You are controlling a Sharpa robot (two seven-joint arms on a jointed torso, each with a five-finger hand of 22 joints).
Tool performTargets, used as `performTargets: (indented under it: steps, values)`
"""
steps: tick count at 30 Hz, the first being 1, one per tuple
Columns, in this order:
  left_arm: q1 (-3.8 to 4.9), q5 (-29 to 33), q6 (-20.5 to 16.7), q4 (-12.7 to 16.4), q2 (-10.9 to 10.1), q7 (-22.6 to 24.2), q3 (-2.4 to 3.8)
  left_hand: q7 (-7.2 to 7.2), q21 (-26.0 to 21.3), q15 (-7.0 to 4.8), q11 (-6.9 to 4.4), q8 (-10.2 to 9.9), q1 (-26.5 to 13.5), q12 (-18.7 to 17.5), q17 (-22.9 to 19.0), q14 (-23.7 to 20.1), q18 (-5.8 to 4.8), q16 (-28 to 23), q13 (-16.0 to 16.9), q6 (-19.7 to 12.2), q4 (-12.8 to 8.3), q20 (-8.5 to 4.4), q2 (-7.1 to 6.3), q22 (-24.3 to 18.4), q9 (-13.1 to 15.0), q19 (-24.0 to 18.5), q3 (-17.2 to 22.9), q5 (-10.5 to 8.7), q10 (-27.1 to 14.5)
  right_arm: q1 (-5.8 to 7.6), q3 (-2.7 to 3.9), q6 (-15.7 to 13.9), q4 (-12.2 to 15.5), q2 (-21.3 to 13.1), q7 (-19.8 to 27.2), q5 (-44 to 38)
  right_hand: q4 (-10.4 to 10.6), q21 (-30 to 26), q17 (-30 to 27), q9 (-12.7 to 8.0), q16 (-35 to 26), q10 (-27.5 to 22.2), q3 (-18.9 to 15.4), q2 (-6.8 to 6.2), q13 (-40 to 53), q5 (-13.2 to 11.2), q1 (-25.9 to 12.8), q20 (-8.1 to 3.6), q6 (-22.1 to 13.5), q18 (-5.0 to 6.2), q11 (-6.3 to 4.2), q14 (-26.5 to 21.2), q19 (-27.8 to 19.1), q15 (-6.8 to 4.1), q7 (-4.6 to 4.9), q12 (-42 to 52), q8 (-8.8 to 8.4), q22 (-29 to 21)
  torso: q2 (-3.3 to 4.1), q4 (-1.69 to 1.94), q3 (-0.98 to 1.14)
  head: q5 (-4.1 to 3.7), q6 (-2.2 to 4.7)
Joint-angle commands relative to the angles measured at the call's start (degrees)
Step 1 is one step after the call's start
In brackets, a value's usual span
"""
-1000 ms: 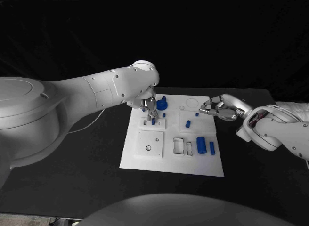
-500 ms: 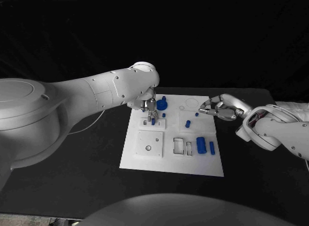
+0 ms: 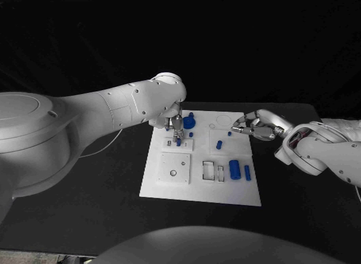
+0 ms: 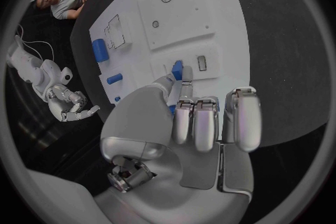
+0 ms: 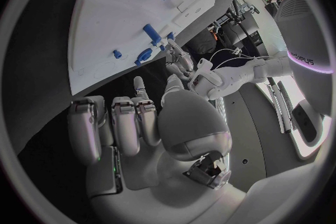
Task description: Assemble the parts on the task board
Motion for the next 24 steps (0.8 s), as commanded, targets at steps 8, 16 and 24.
performTargets:
  steps: [8, 16, 24]
  values:
    - [-0.06, 0.5, -0.4, -0.1, 0.2, -9.6, 0.03, -0.14, -0.4, -0.47, -0.55, 0.5, -0.3, 0.1, 15.1, 6.1, 0.29, 0.1, 15.0, 0.4, -0.7, -0.46, -1.2, 12.9, 0.5, 2.6, 1.8, 0.02, 5.9, 0.0, 0.0, 0.3, -0.1, 0.0, 0.5, -0.2, 0.0, -0.3, 15.1, -0.1, 0.2, 6.4, -0.2, 0.75, 14.9, 0.3, 0.1, 0.42, 0.3, 0.28, -0.06, 6.1, 3.0, 0.37, 0.17, -0.2, 0.09, 13.7, 0.02, 0.04, 0.0, 0.0, -0.01]
    - [-0.12, 0.6, -0.7, -0.1, 0.2, -9.6, 0.03, -0.27, -0.4, -0.61, -0.69, 0.8, -0.6, 0.1, 15.1, 6.1, 0.29, 0.1, 15.0, 0.3, -2.4, -0.62, -1.85, 12.9, 1.2, 2.6, 4.2, 0.05, 5.9, 0.0, 0.0, 0.4, -0.1, 0.0, 0.5, -0.2, 0.0, -0.5, 15.1, -0.1, 0.2, 6.4, -0.2, 0.77, 14.9, 0.3, 0.1, 0.42, 0.3, 0.34, -0.05, 6.1, 2.8, 0.37, 0.17, -0.2, 0.1, 13.6, 0.01, 0.05, 0.01, 0.06, -0.01]
    - [-0.19, 0.6, -1.4, 0.2, 0.1, -9.7, 0.02, -0.32, -0.5, -0.7, -0.77, 1.0, -0.7, 0.1, 15.1, 6.1, 0.3, 0.1, 15.0, 0.0, -4.4, -0.72, -2.54, 12.9, 1.7, 2.6, 6.6, 0.1, 5.9, 0.0, 0.0, 0.4, 0.0, 0.0, 0.5, -0.2, 0.0, -0.6, 15.1, -0.1, 0.2, 6.4, -0.2, 0.78, 14.9, 0.3, 0.1, 0.43, 0.3, 0.38, -0.04, 6.1, 2.7, 0.37, 0.17, -0.2, 0.1, 13.5, -0.01, -0.01, 0.03, 0.16, -0.01]
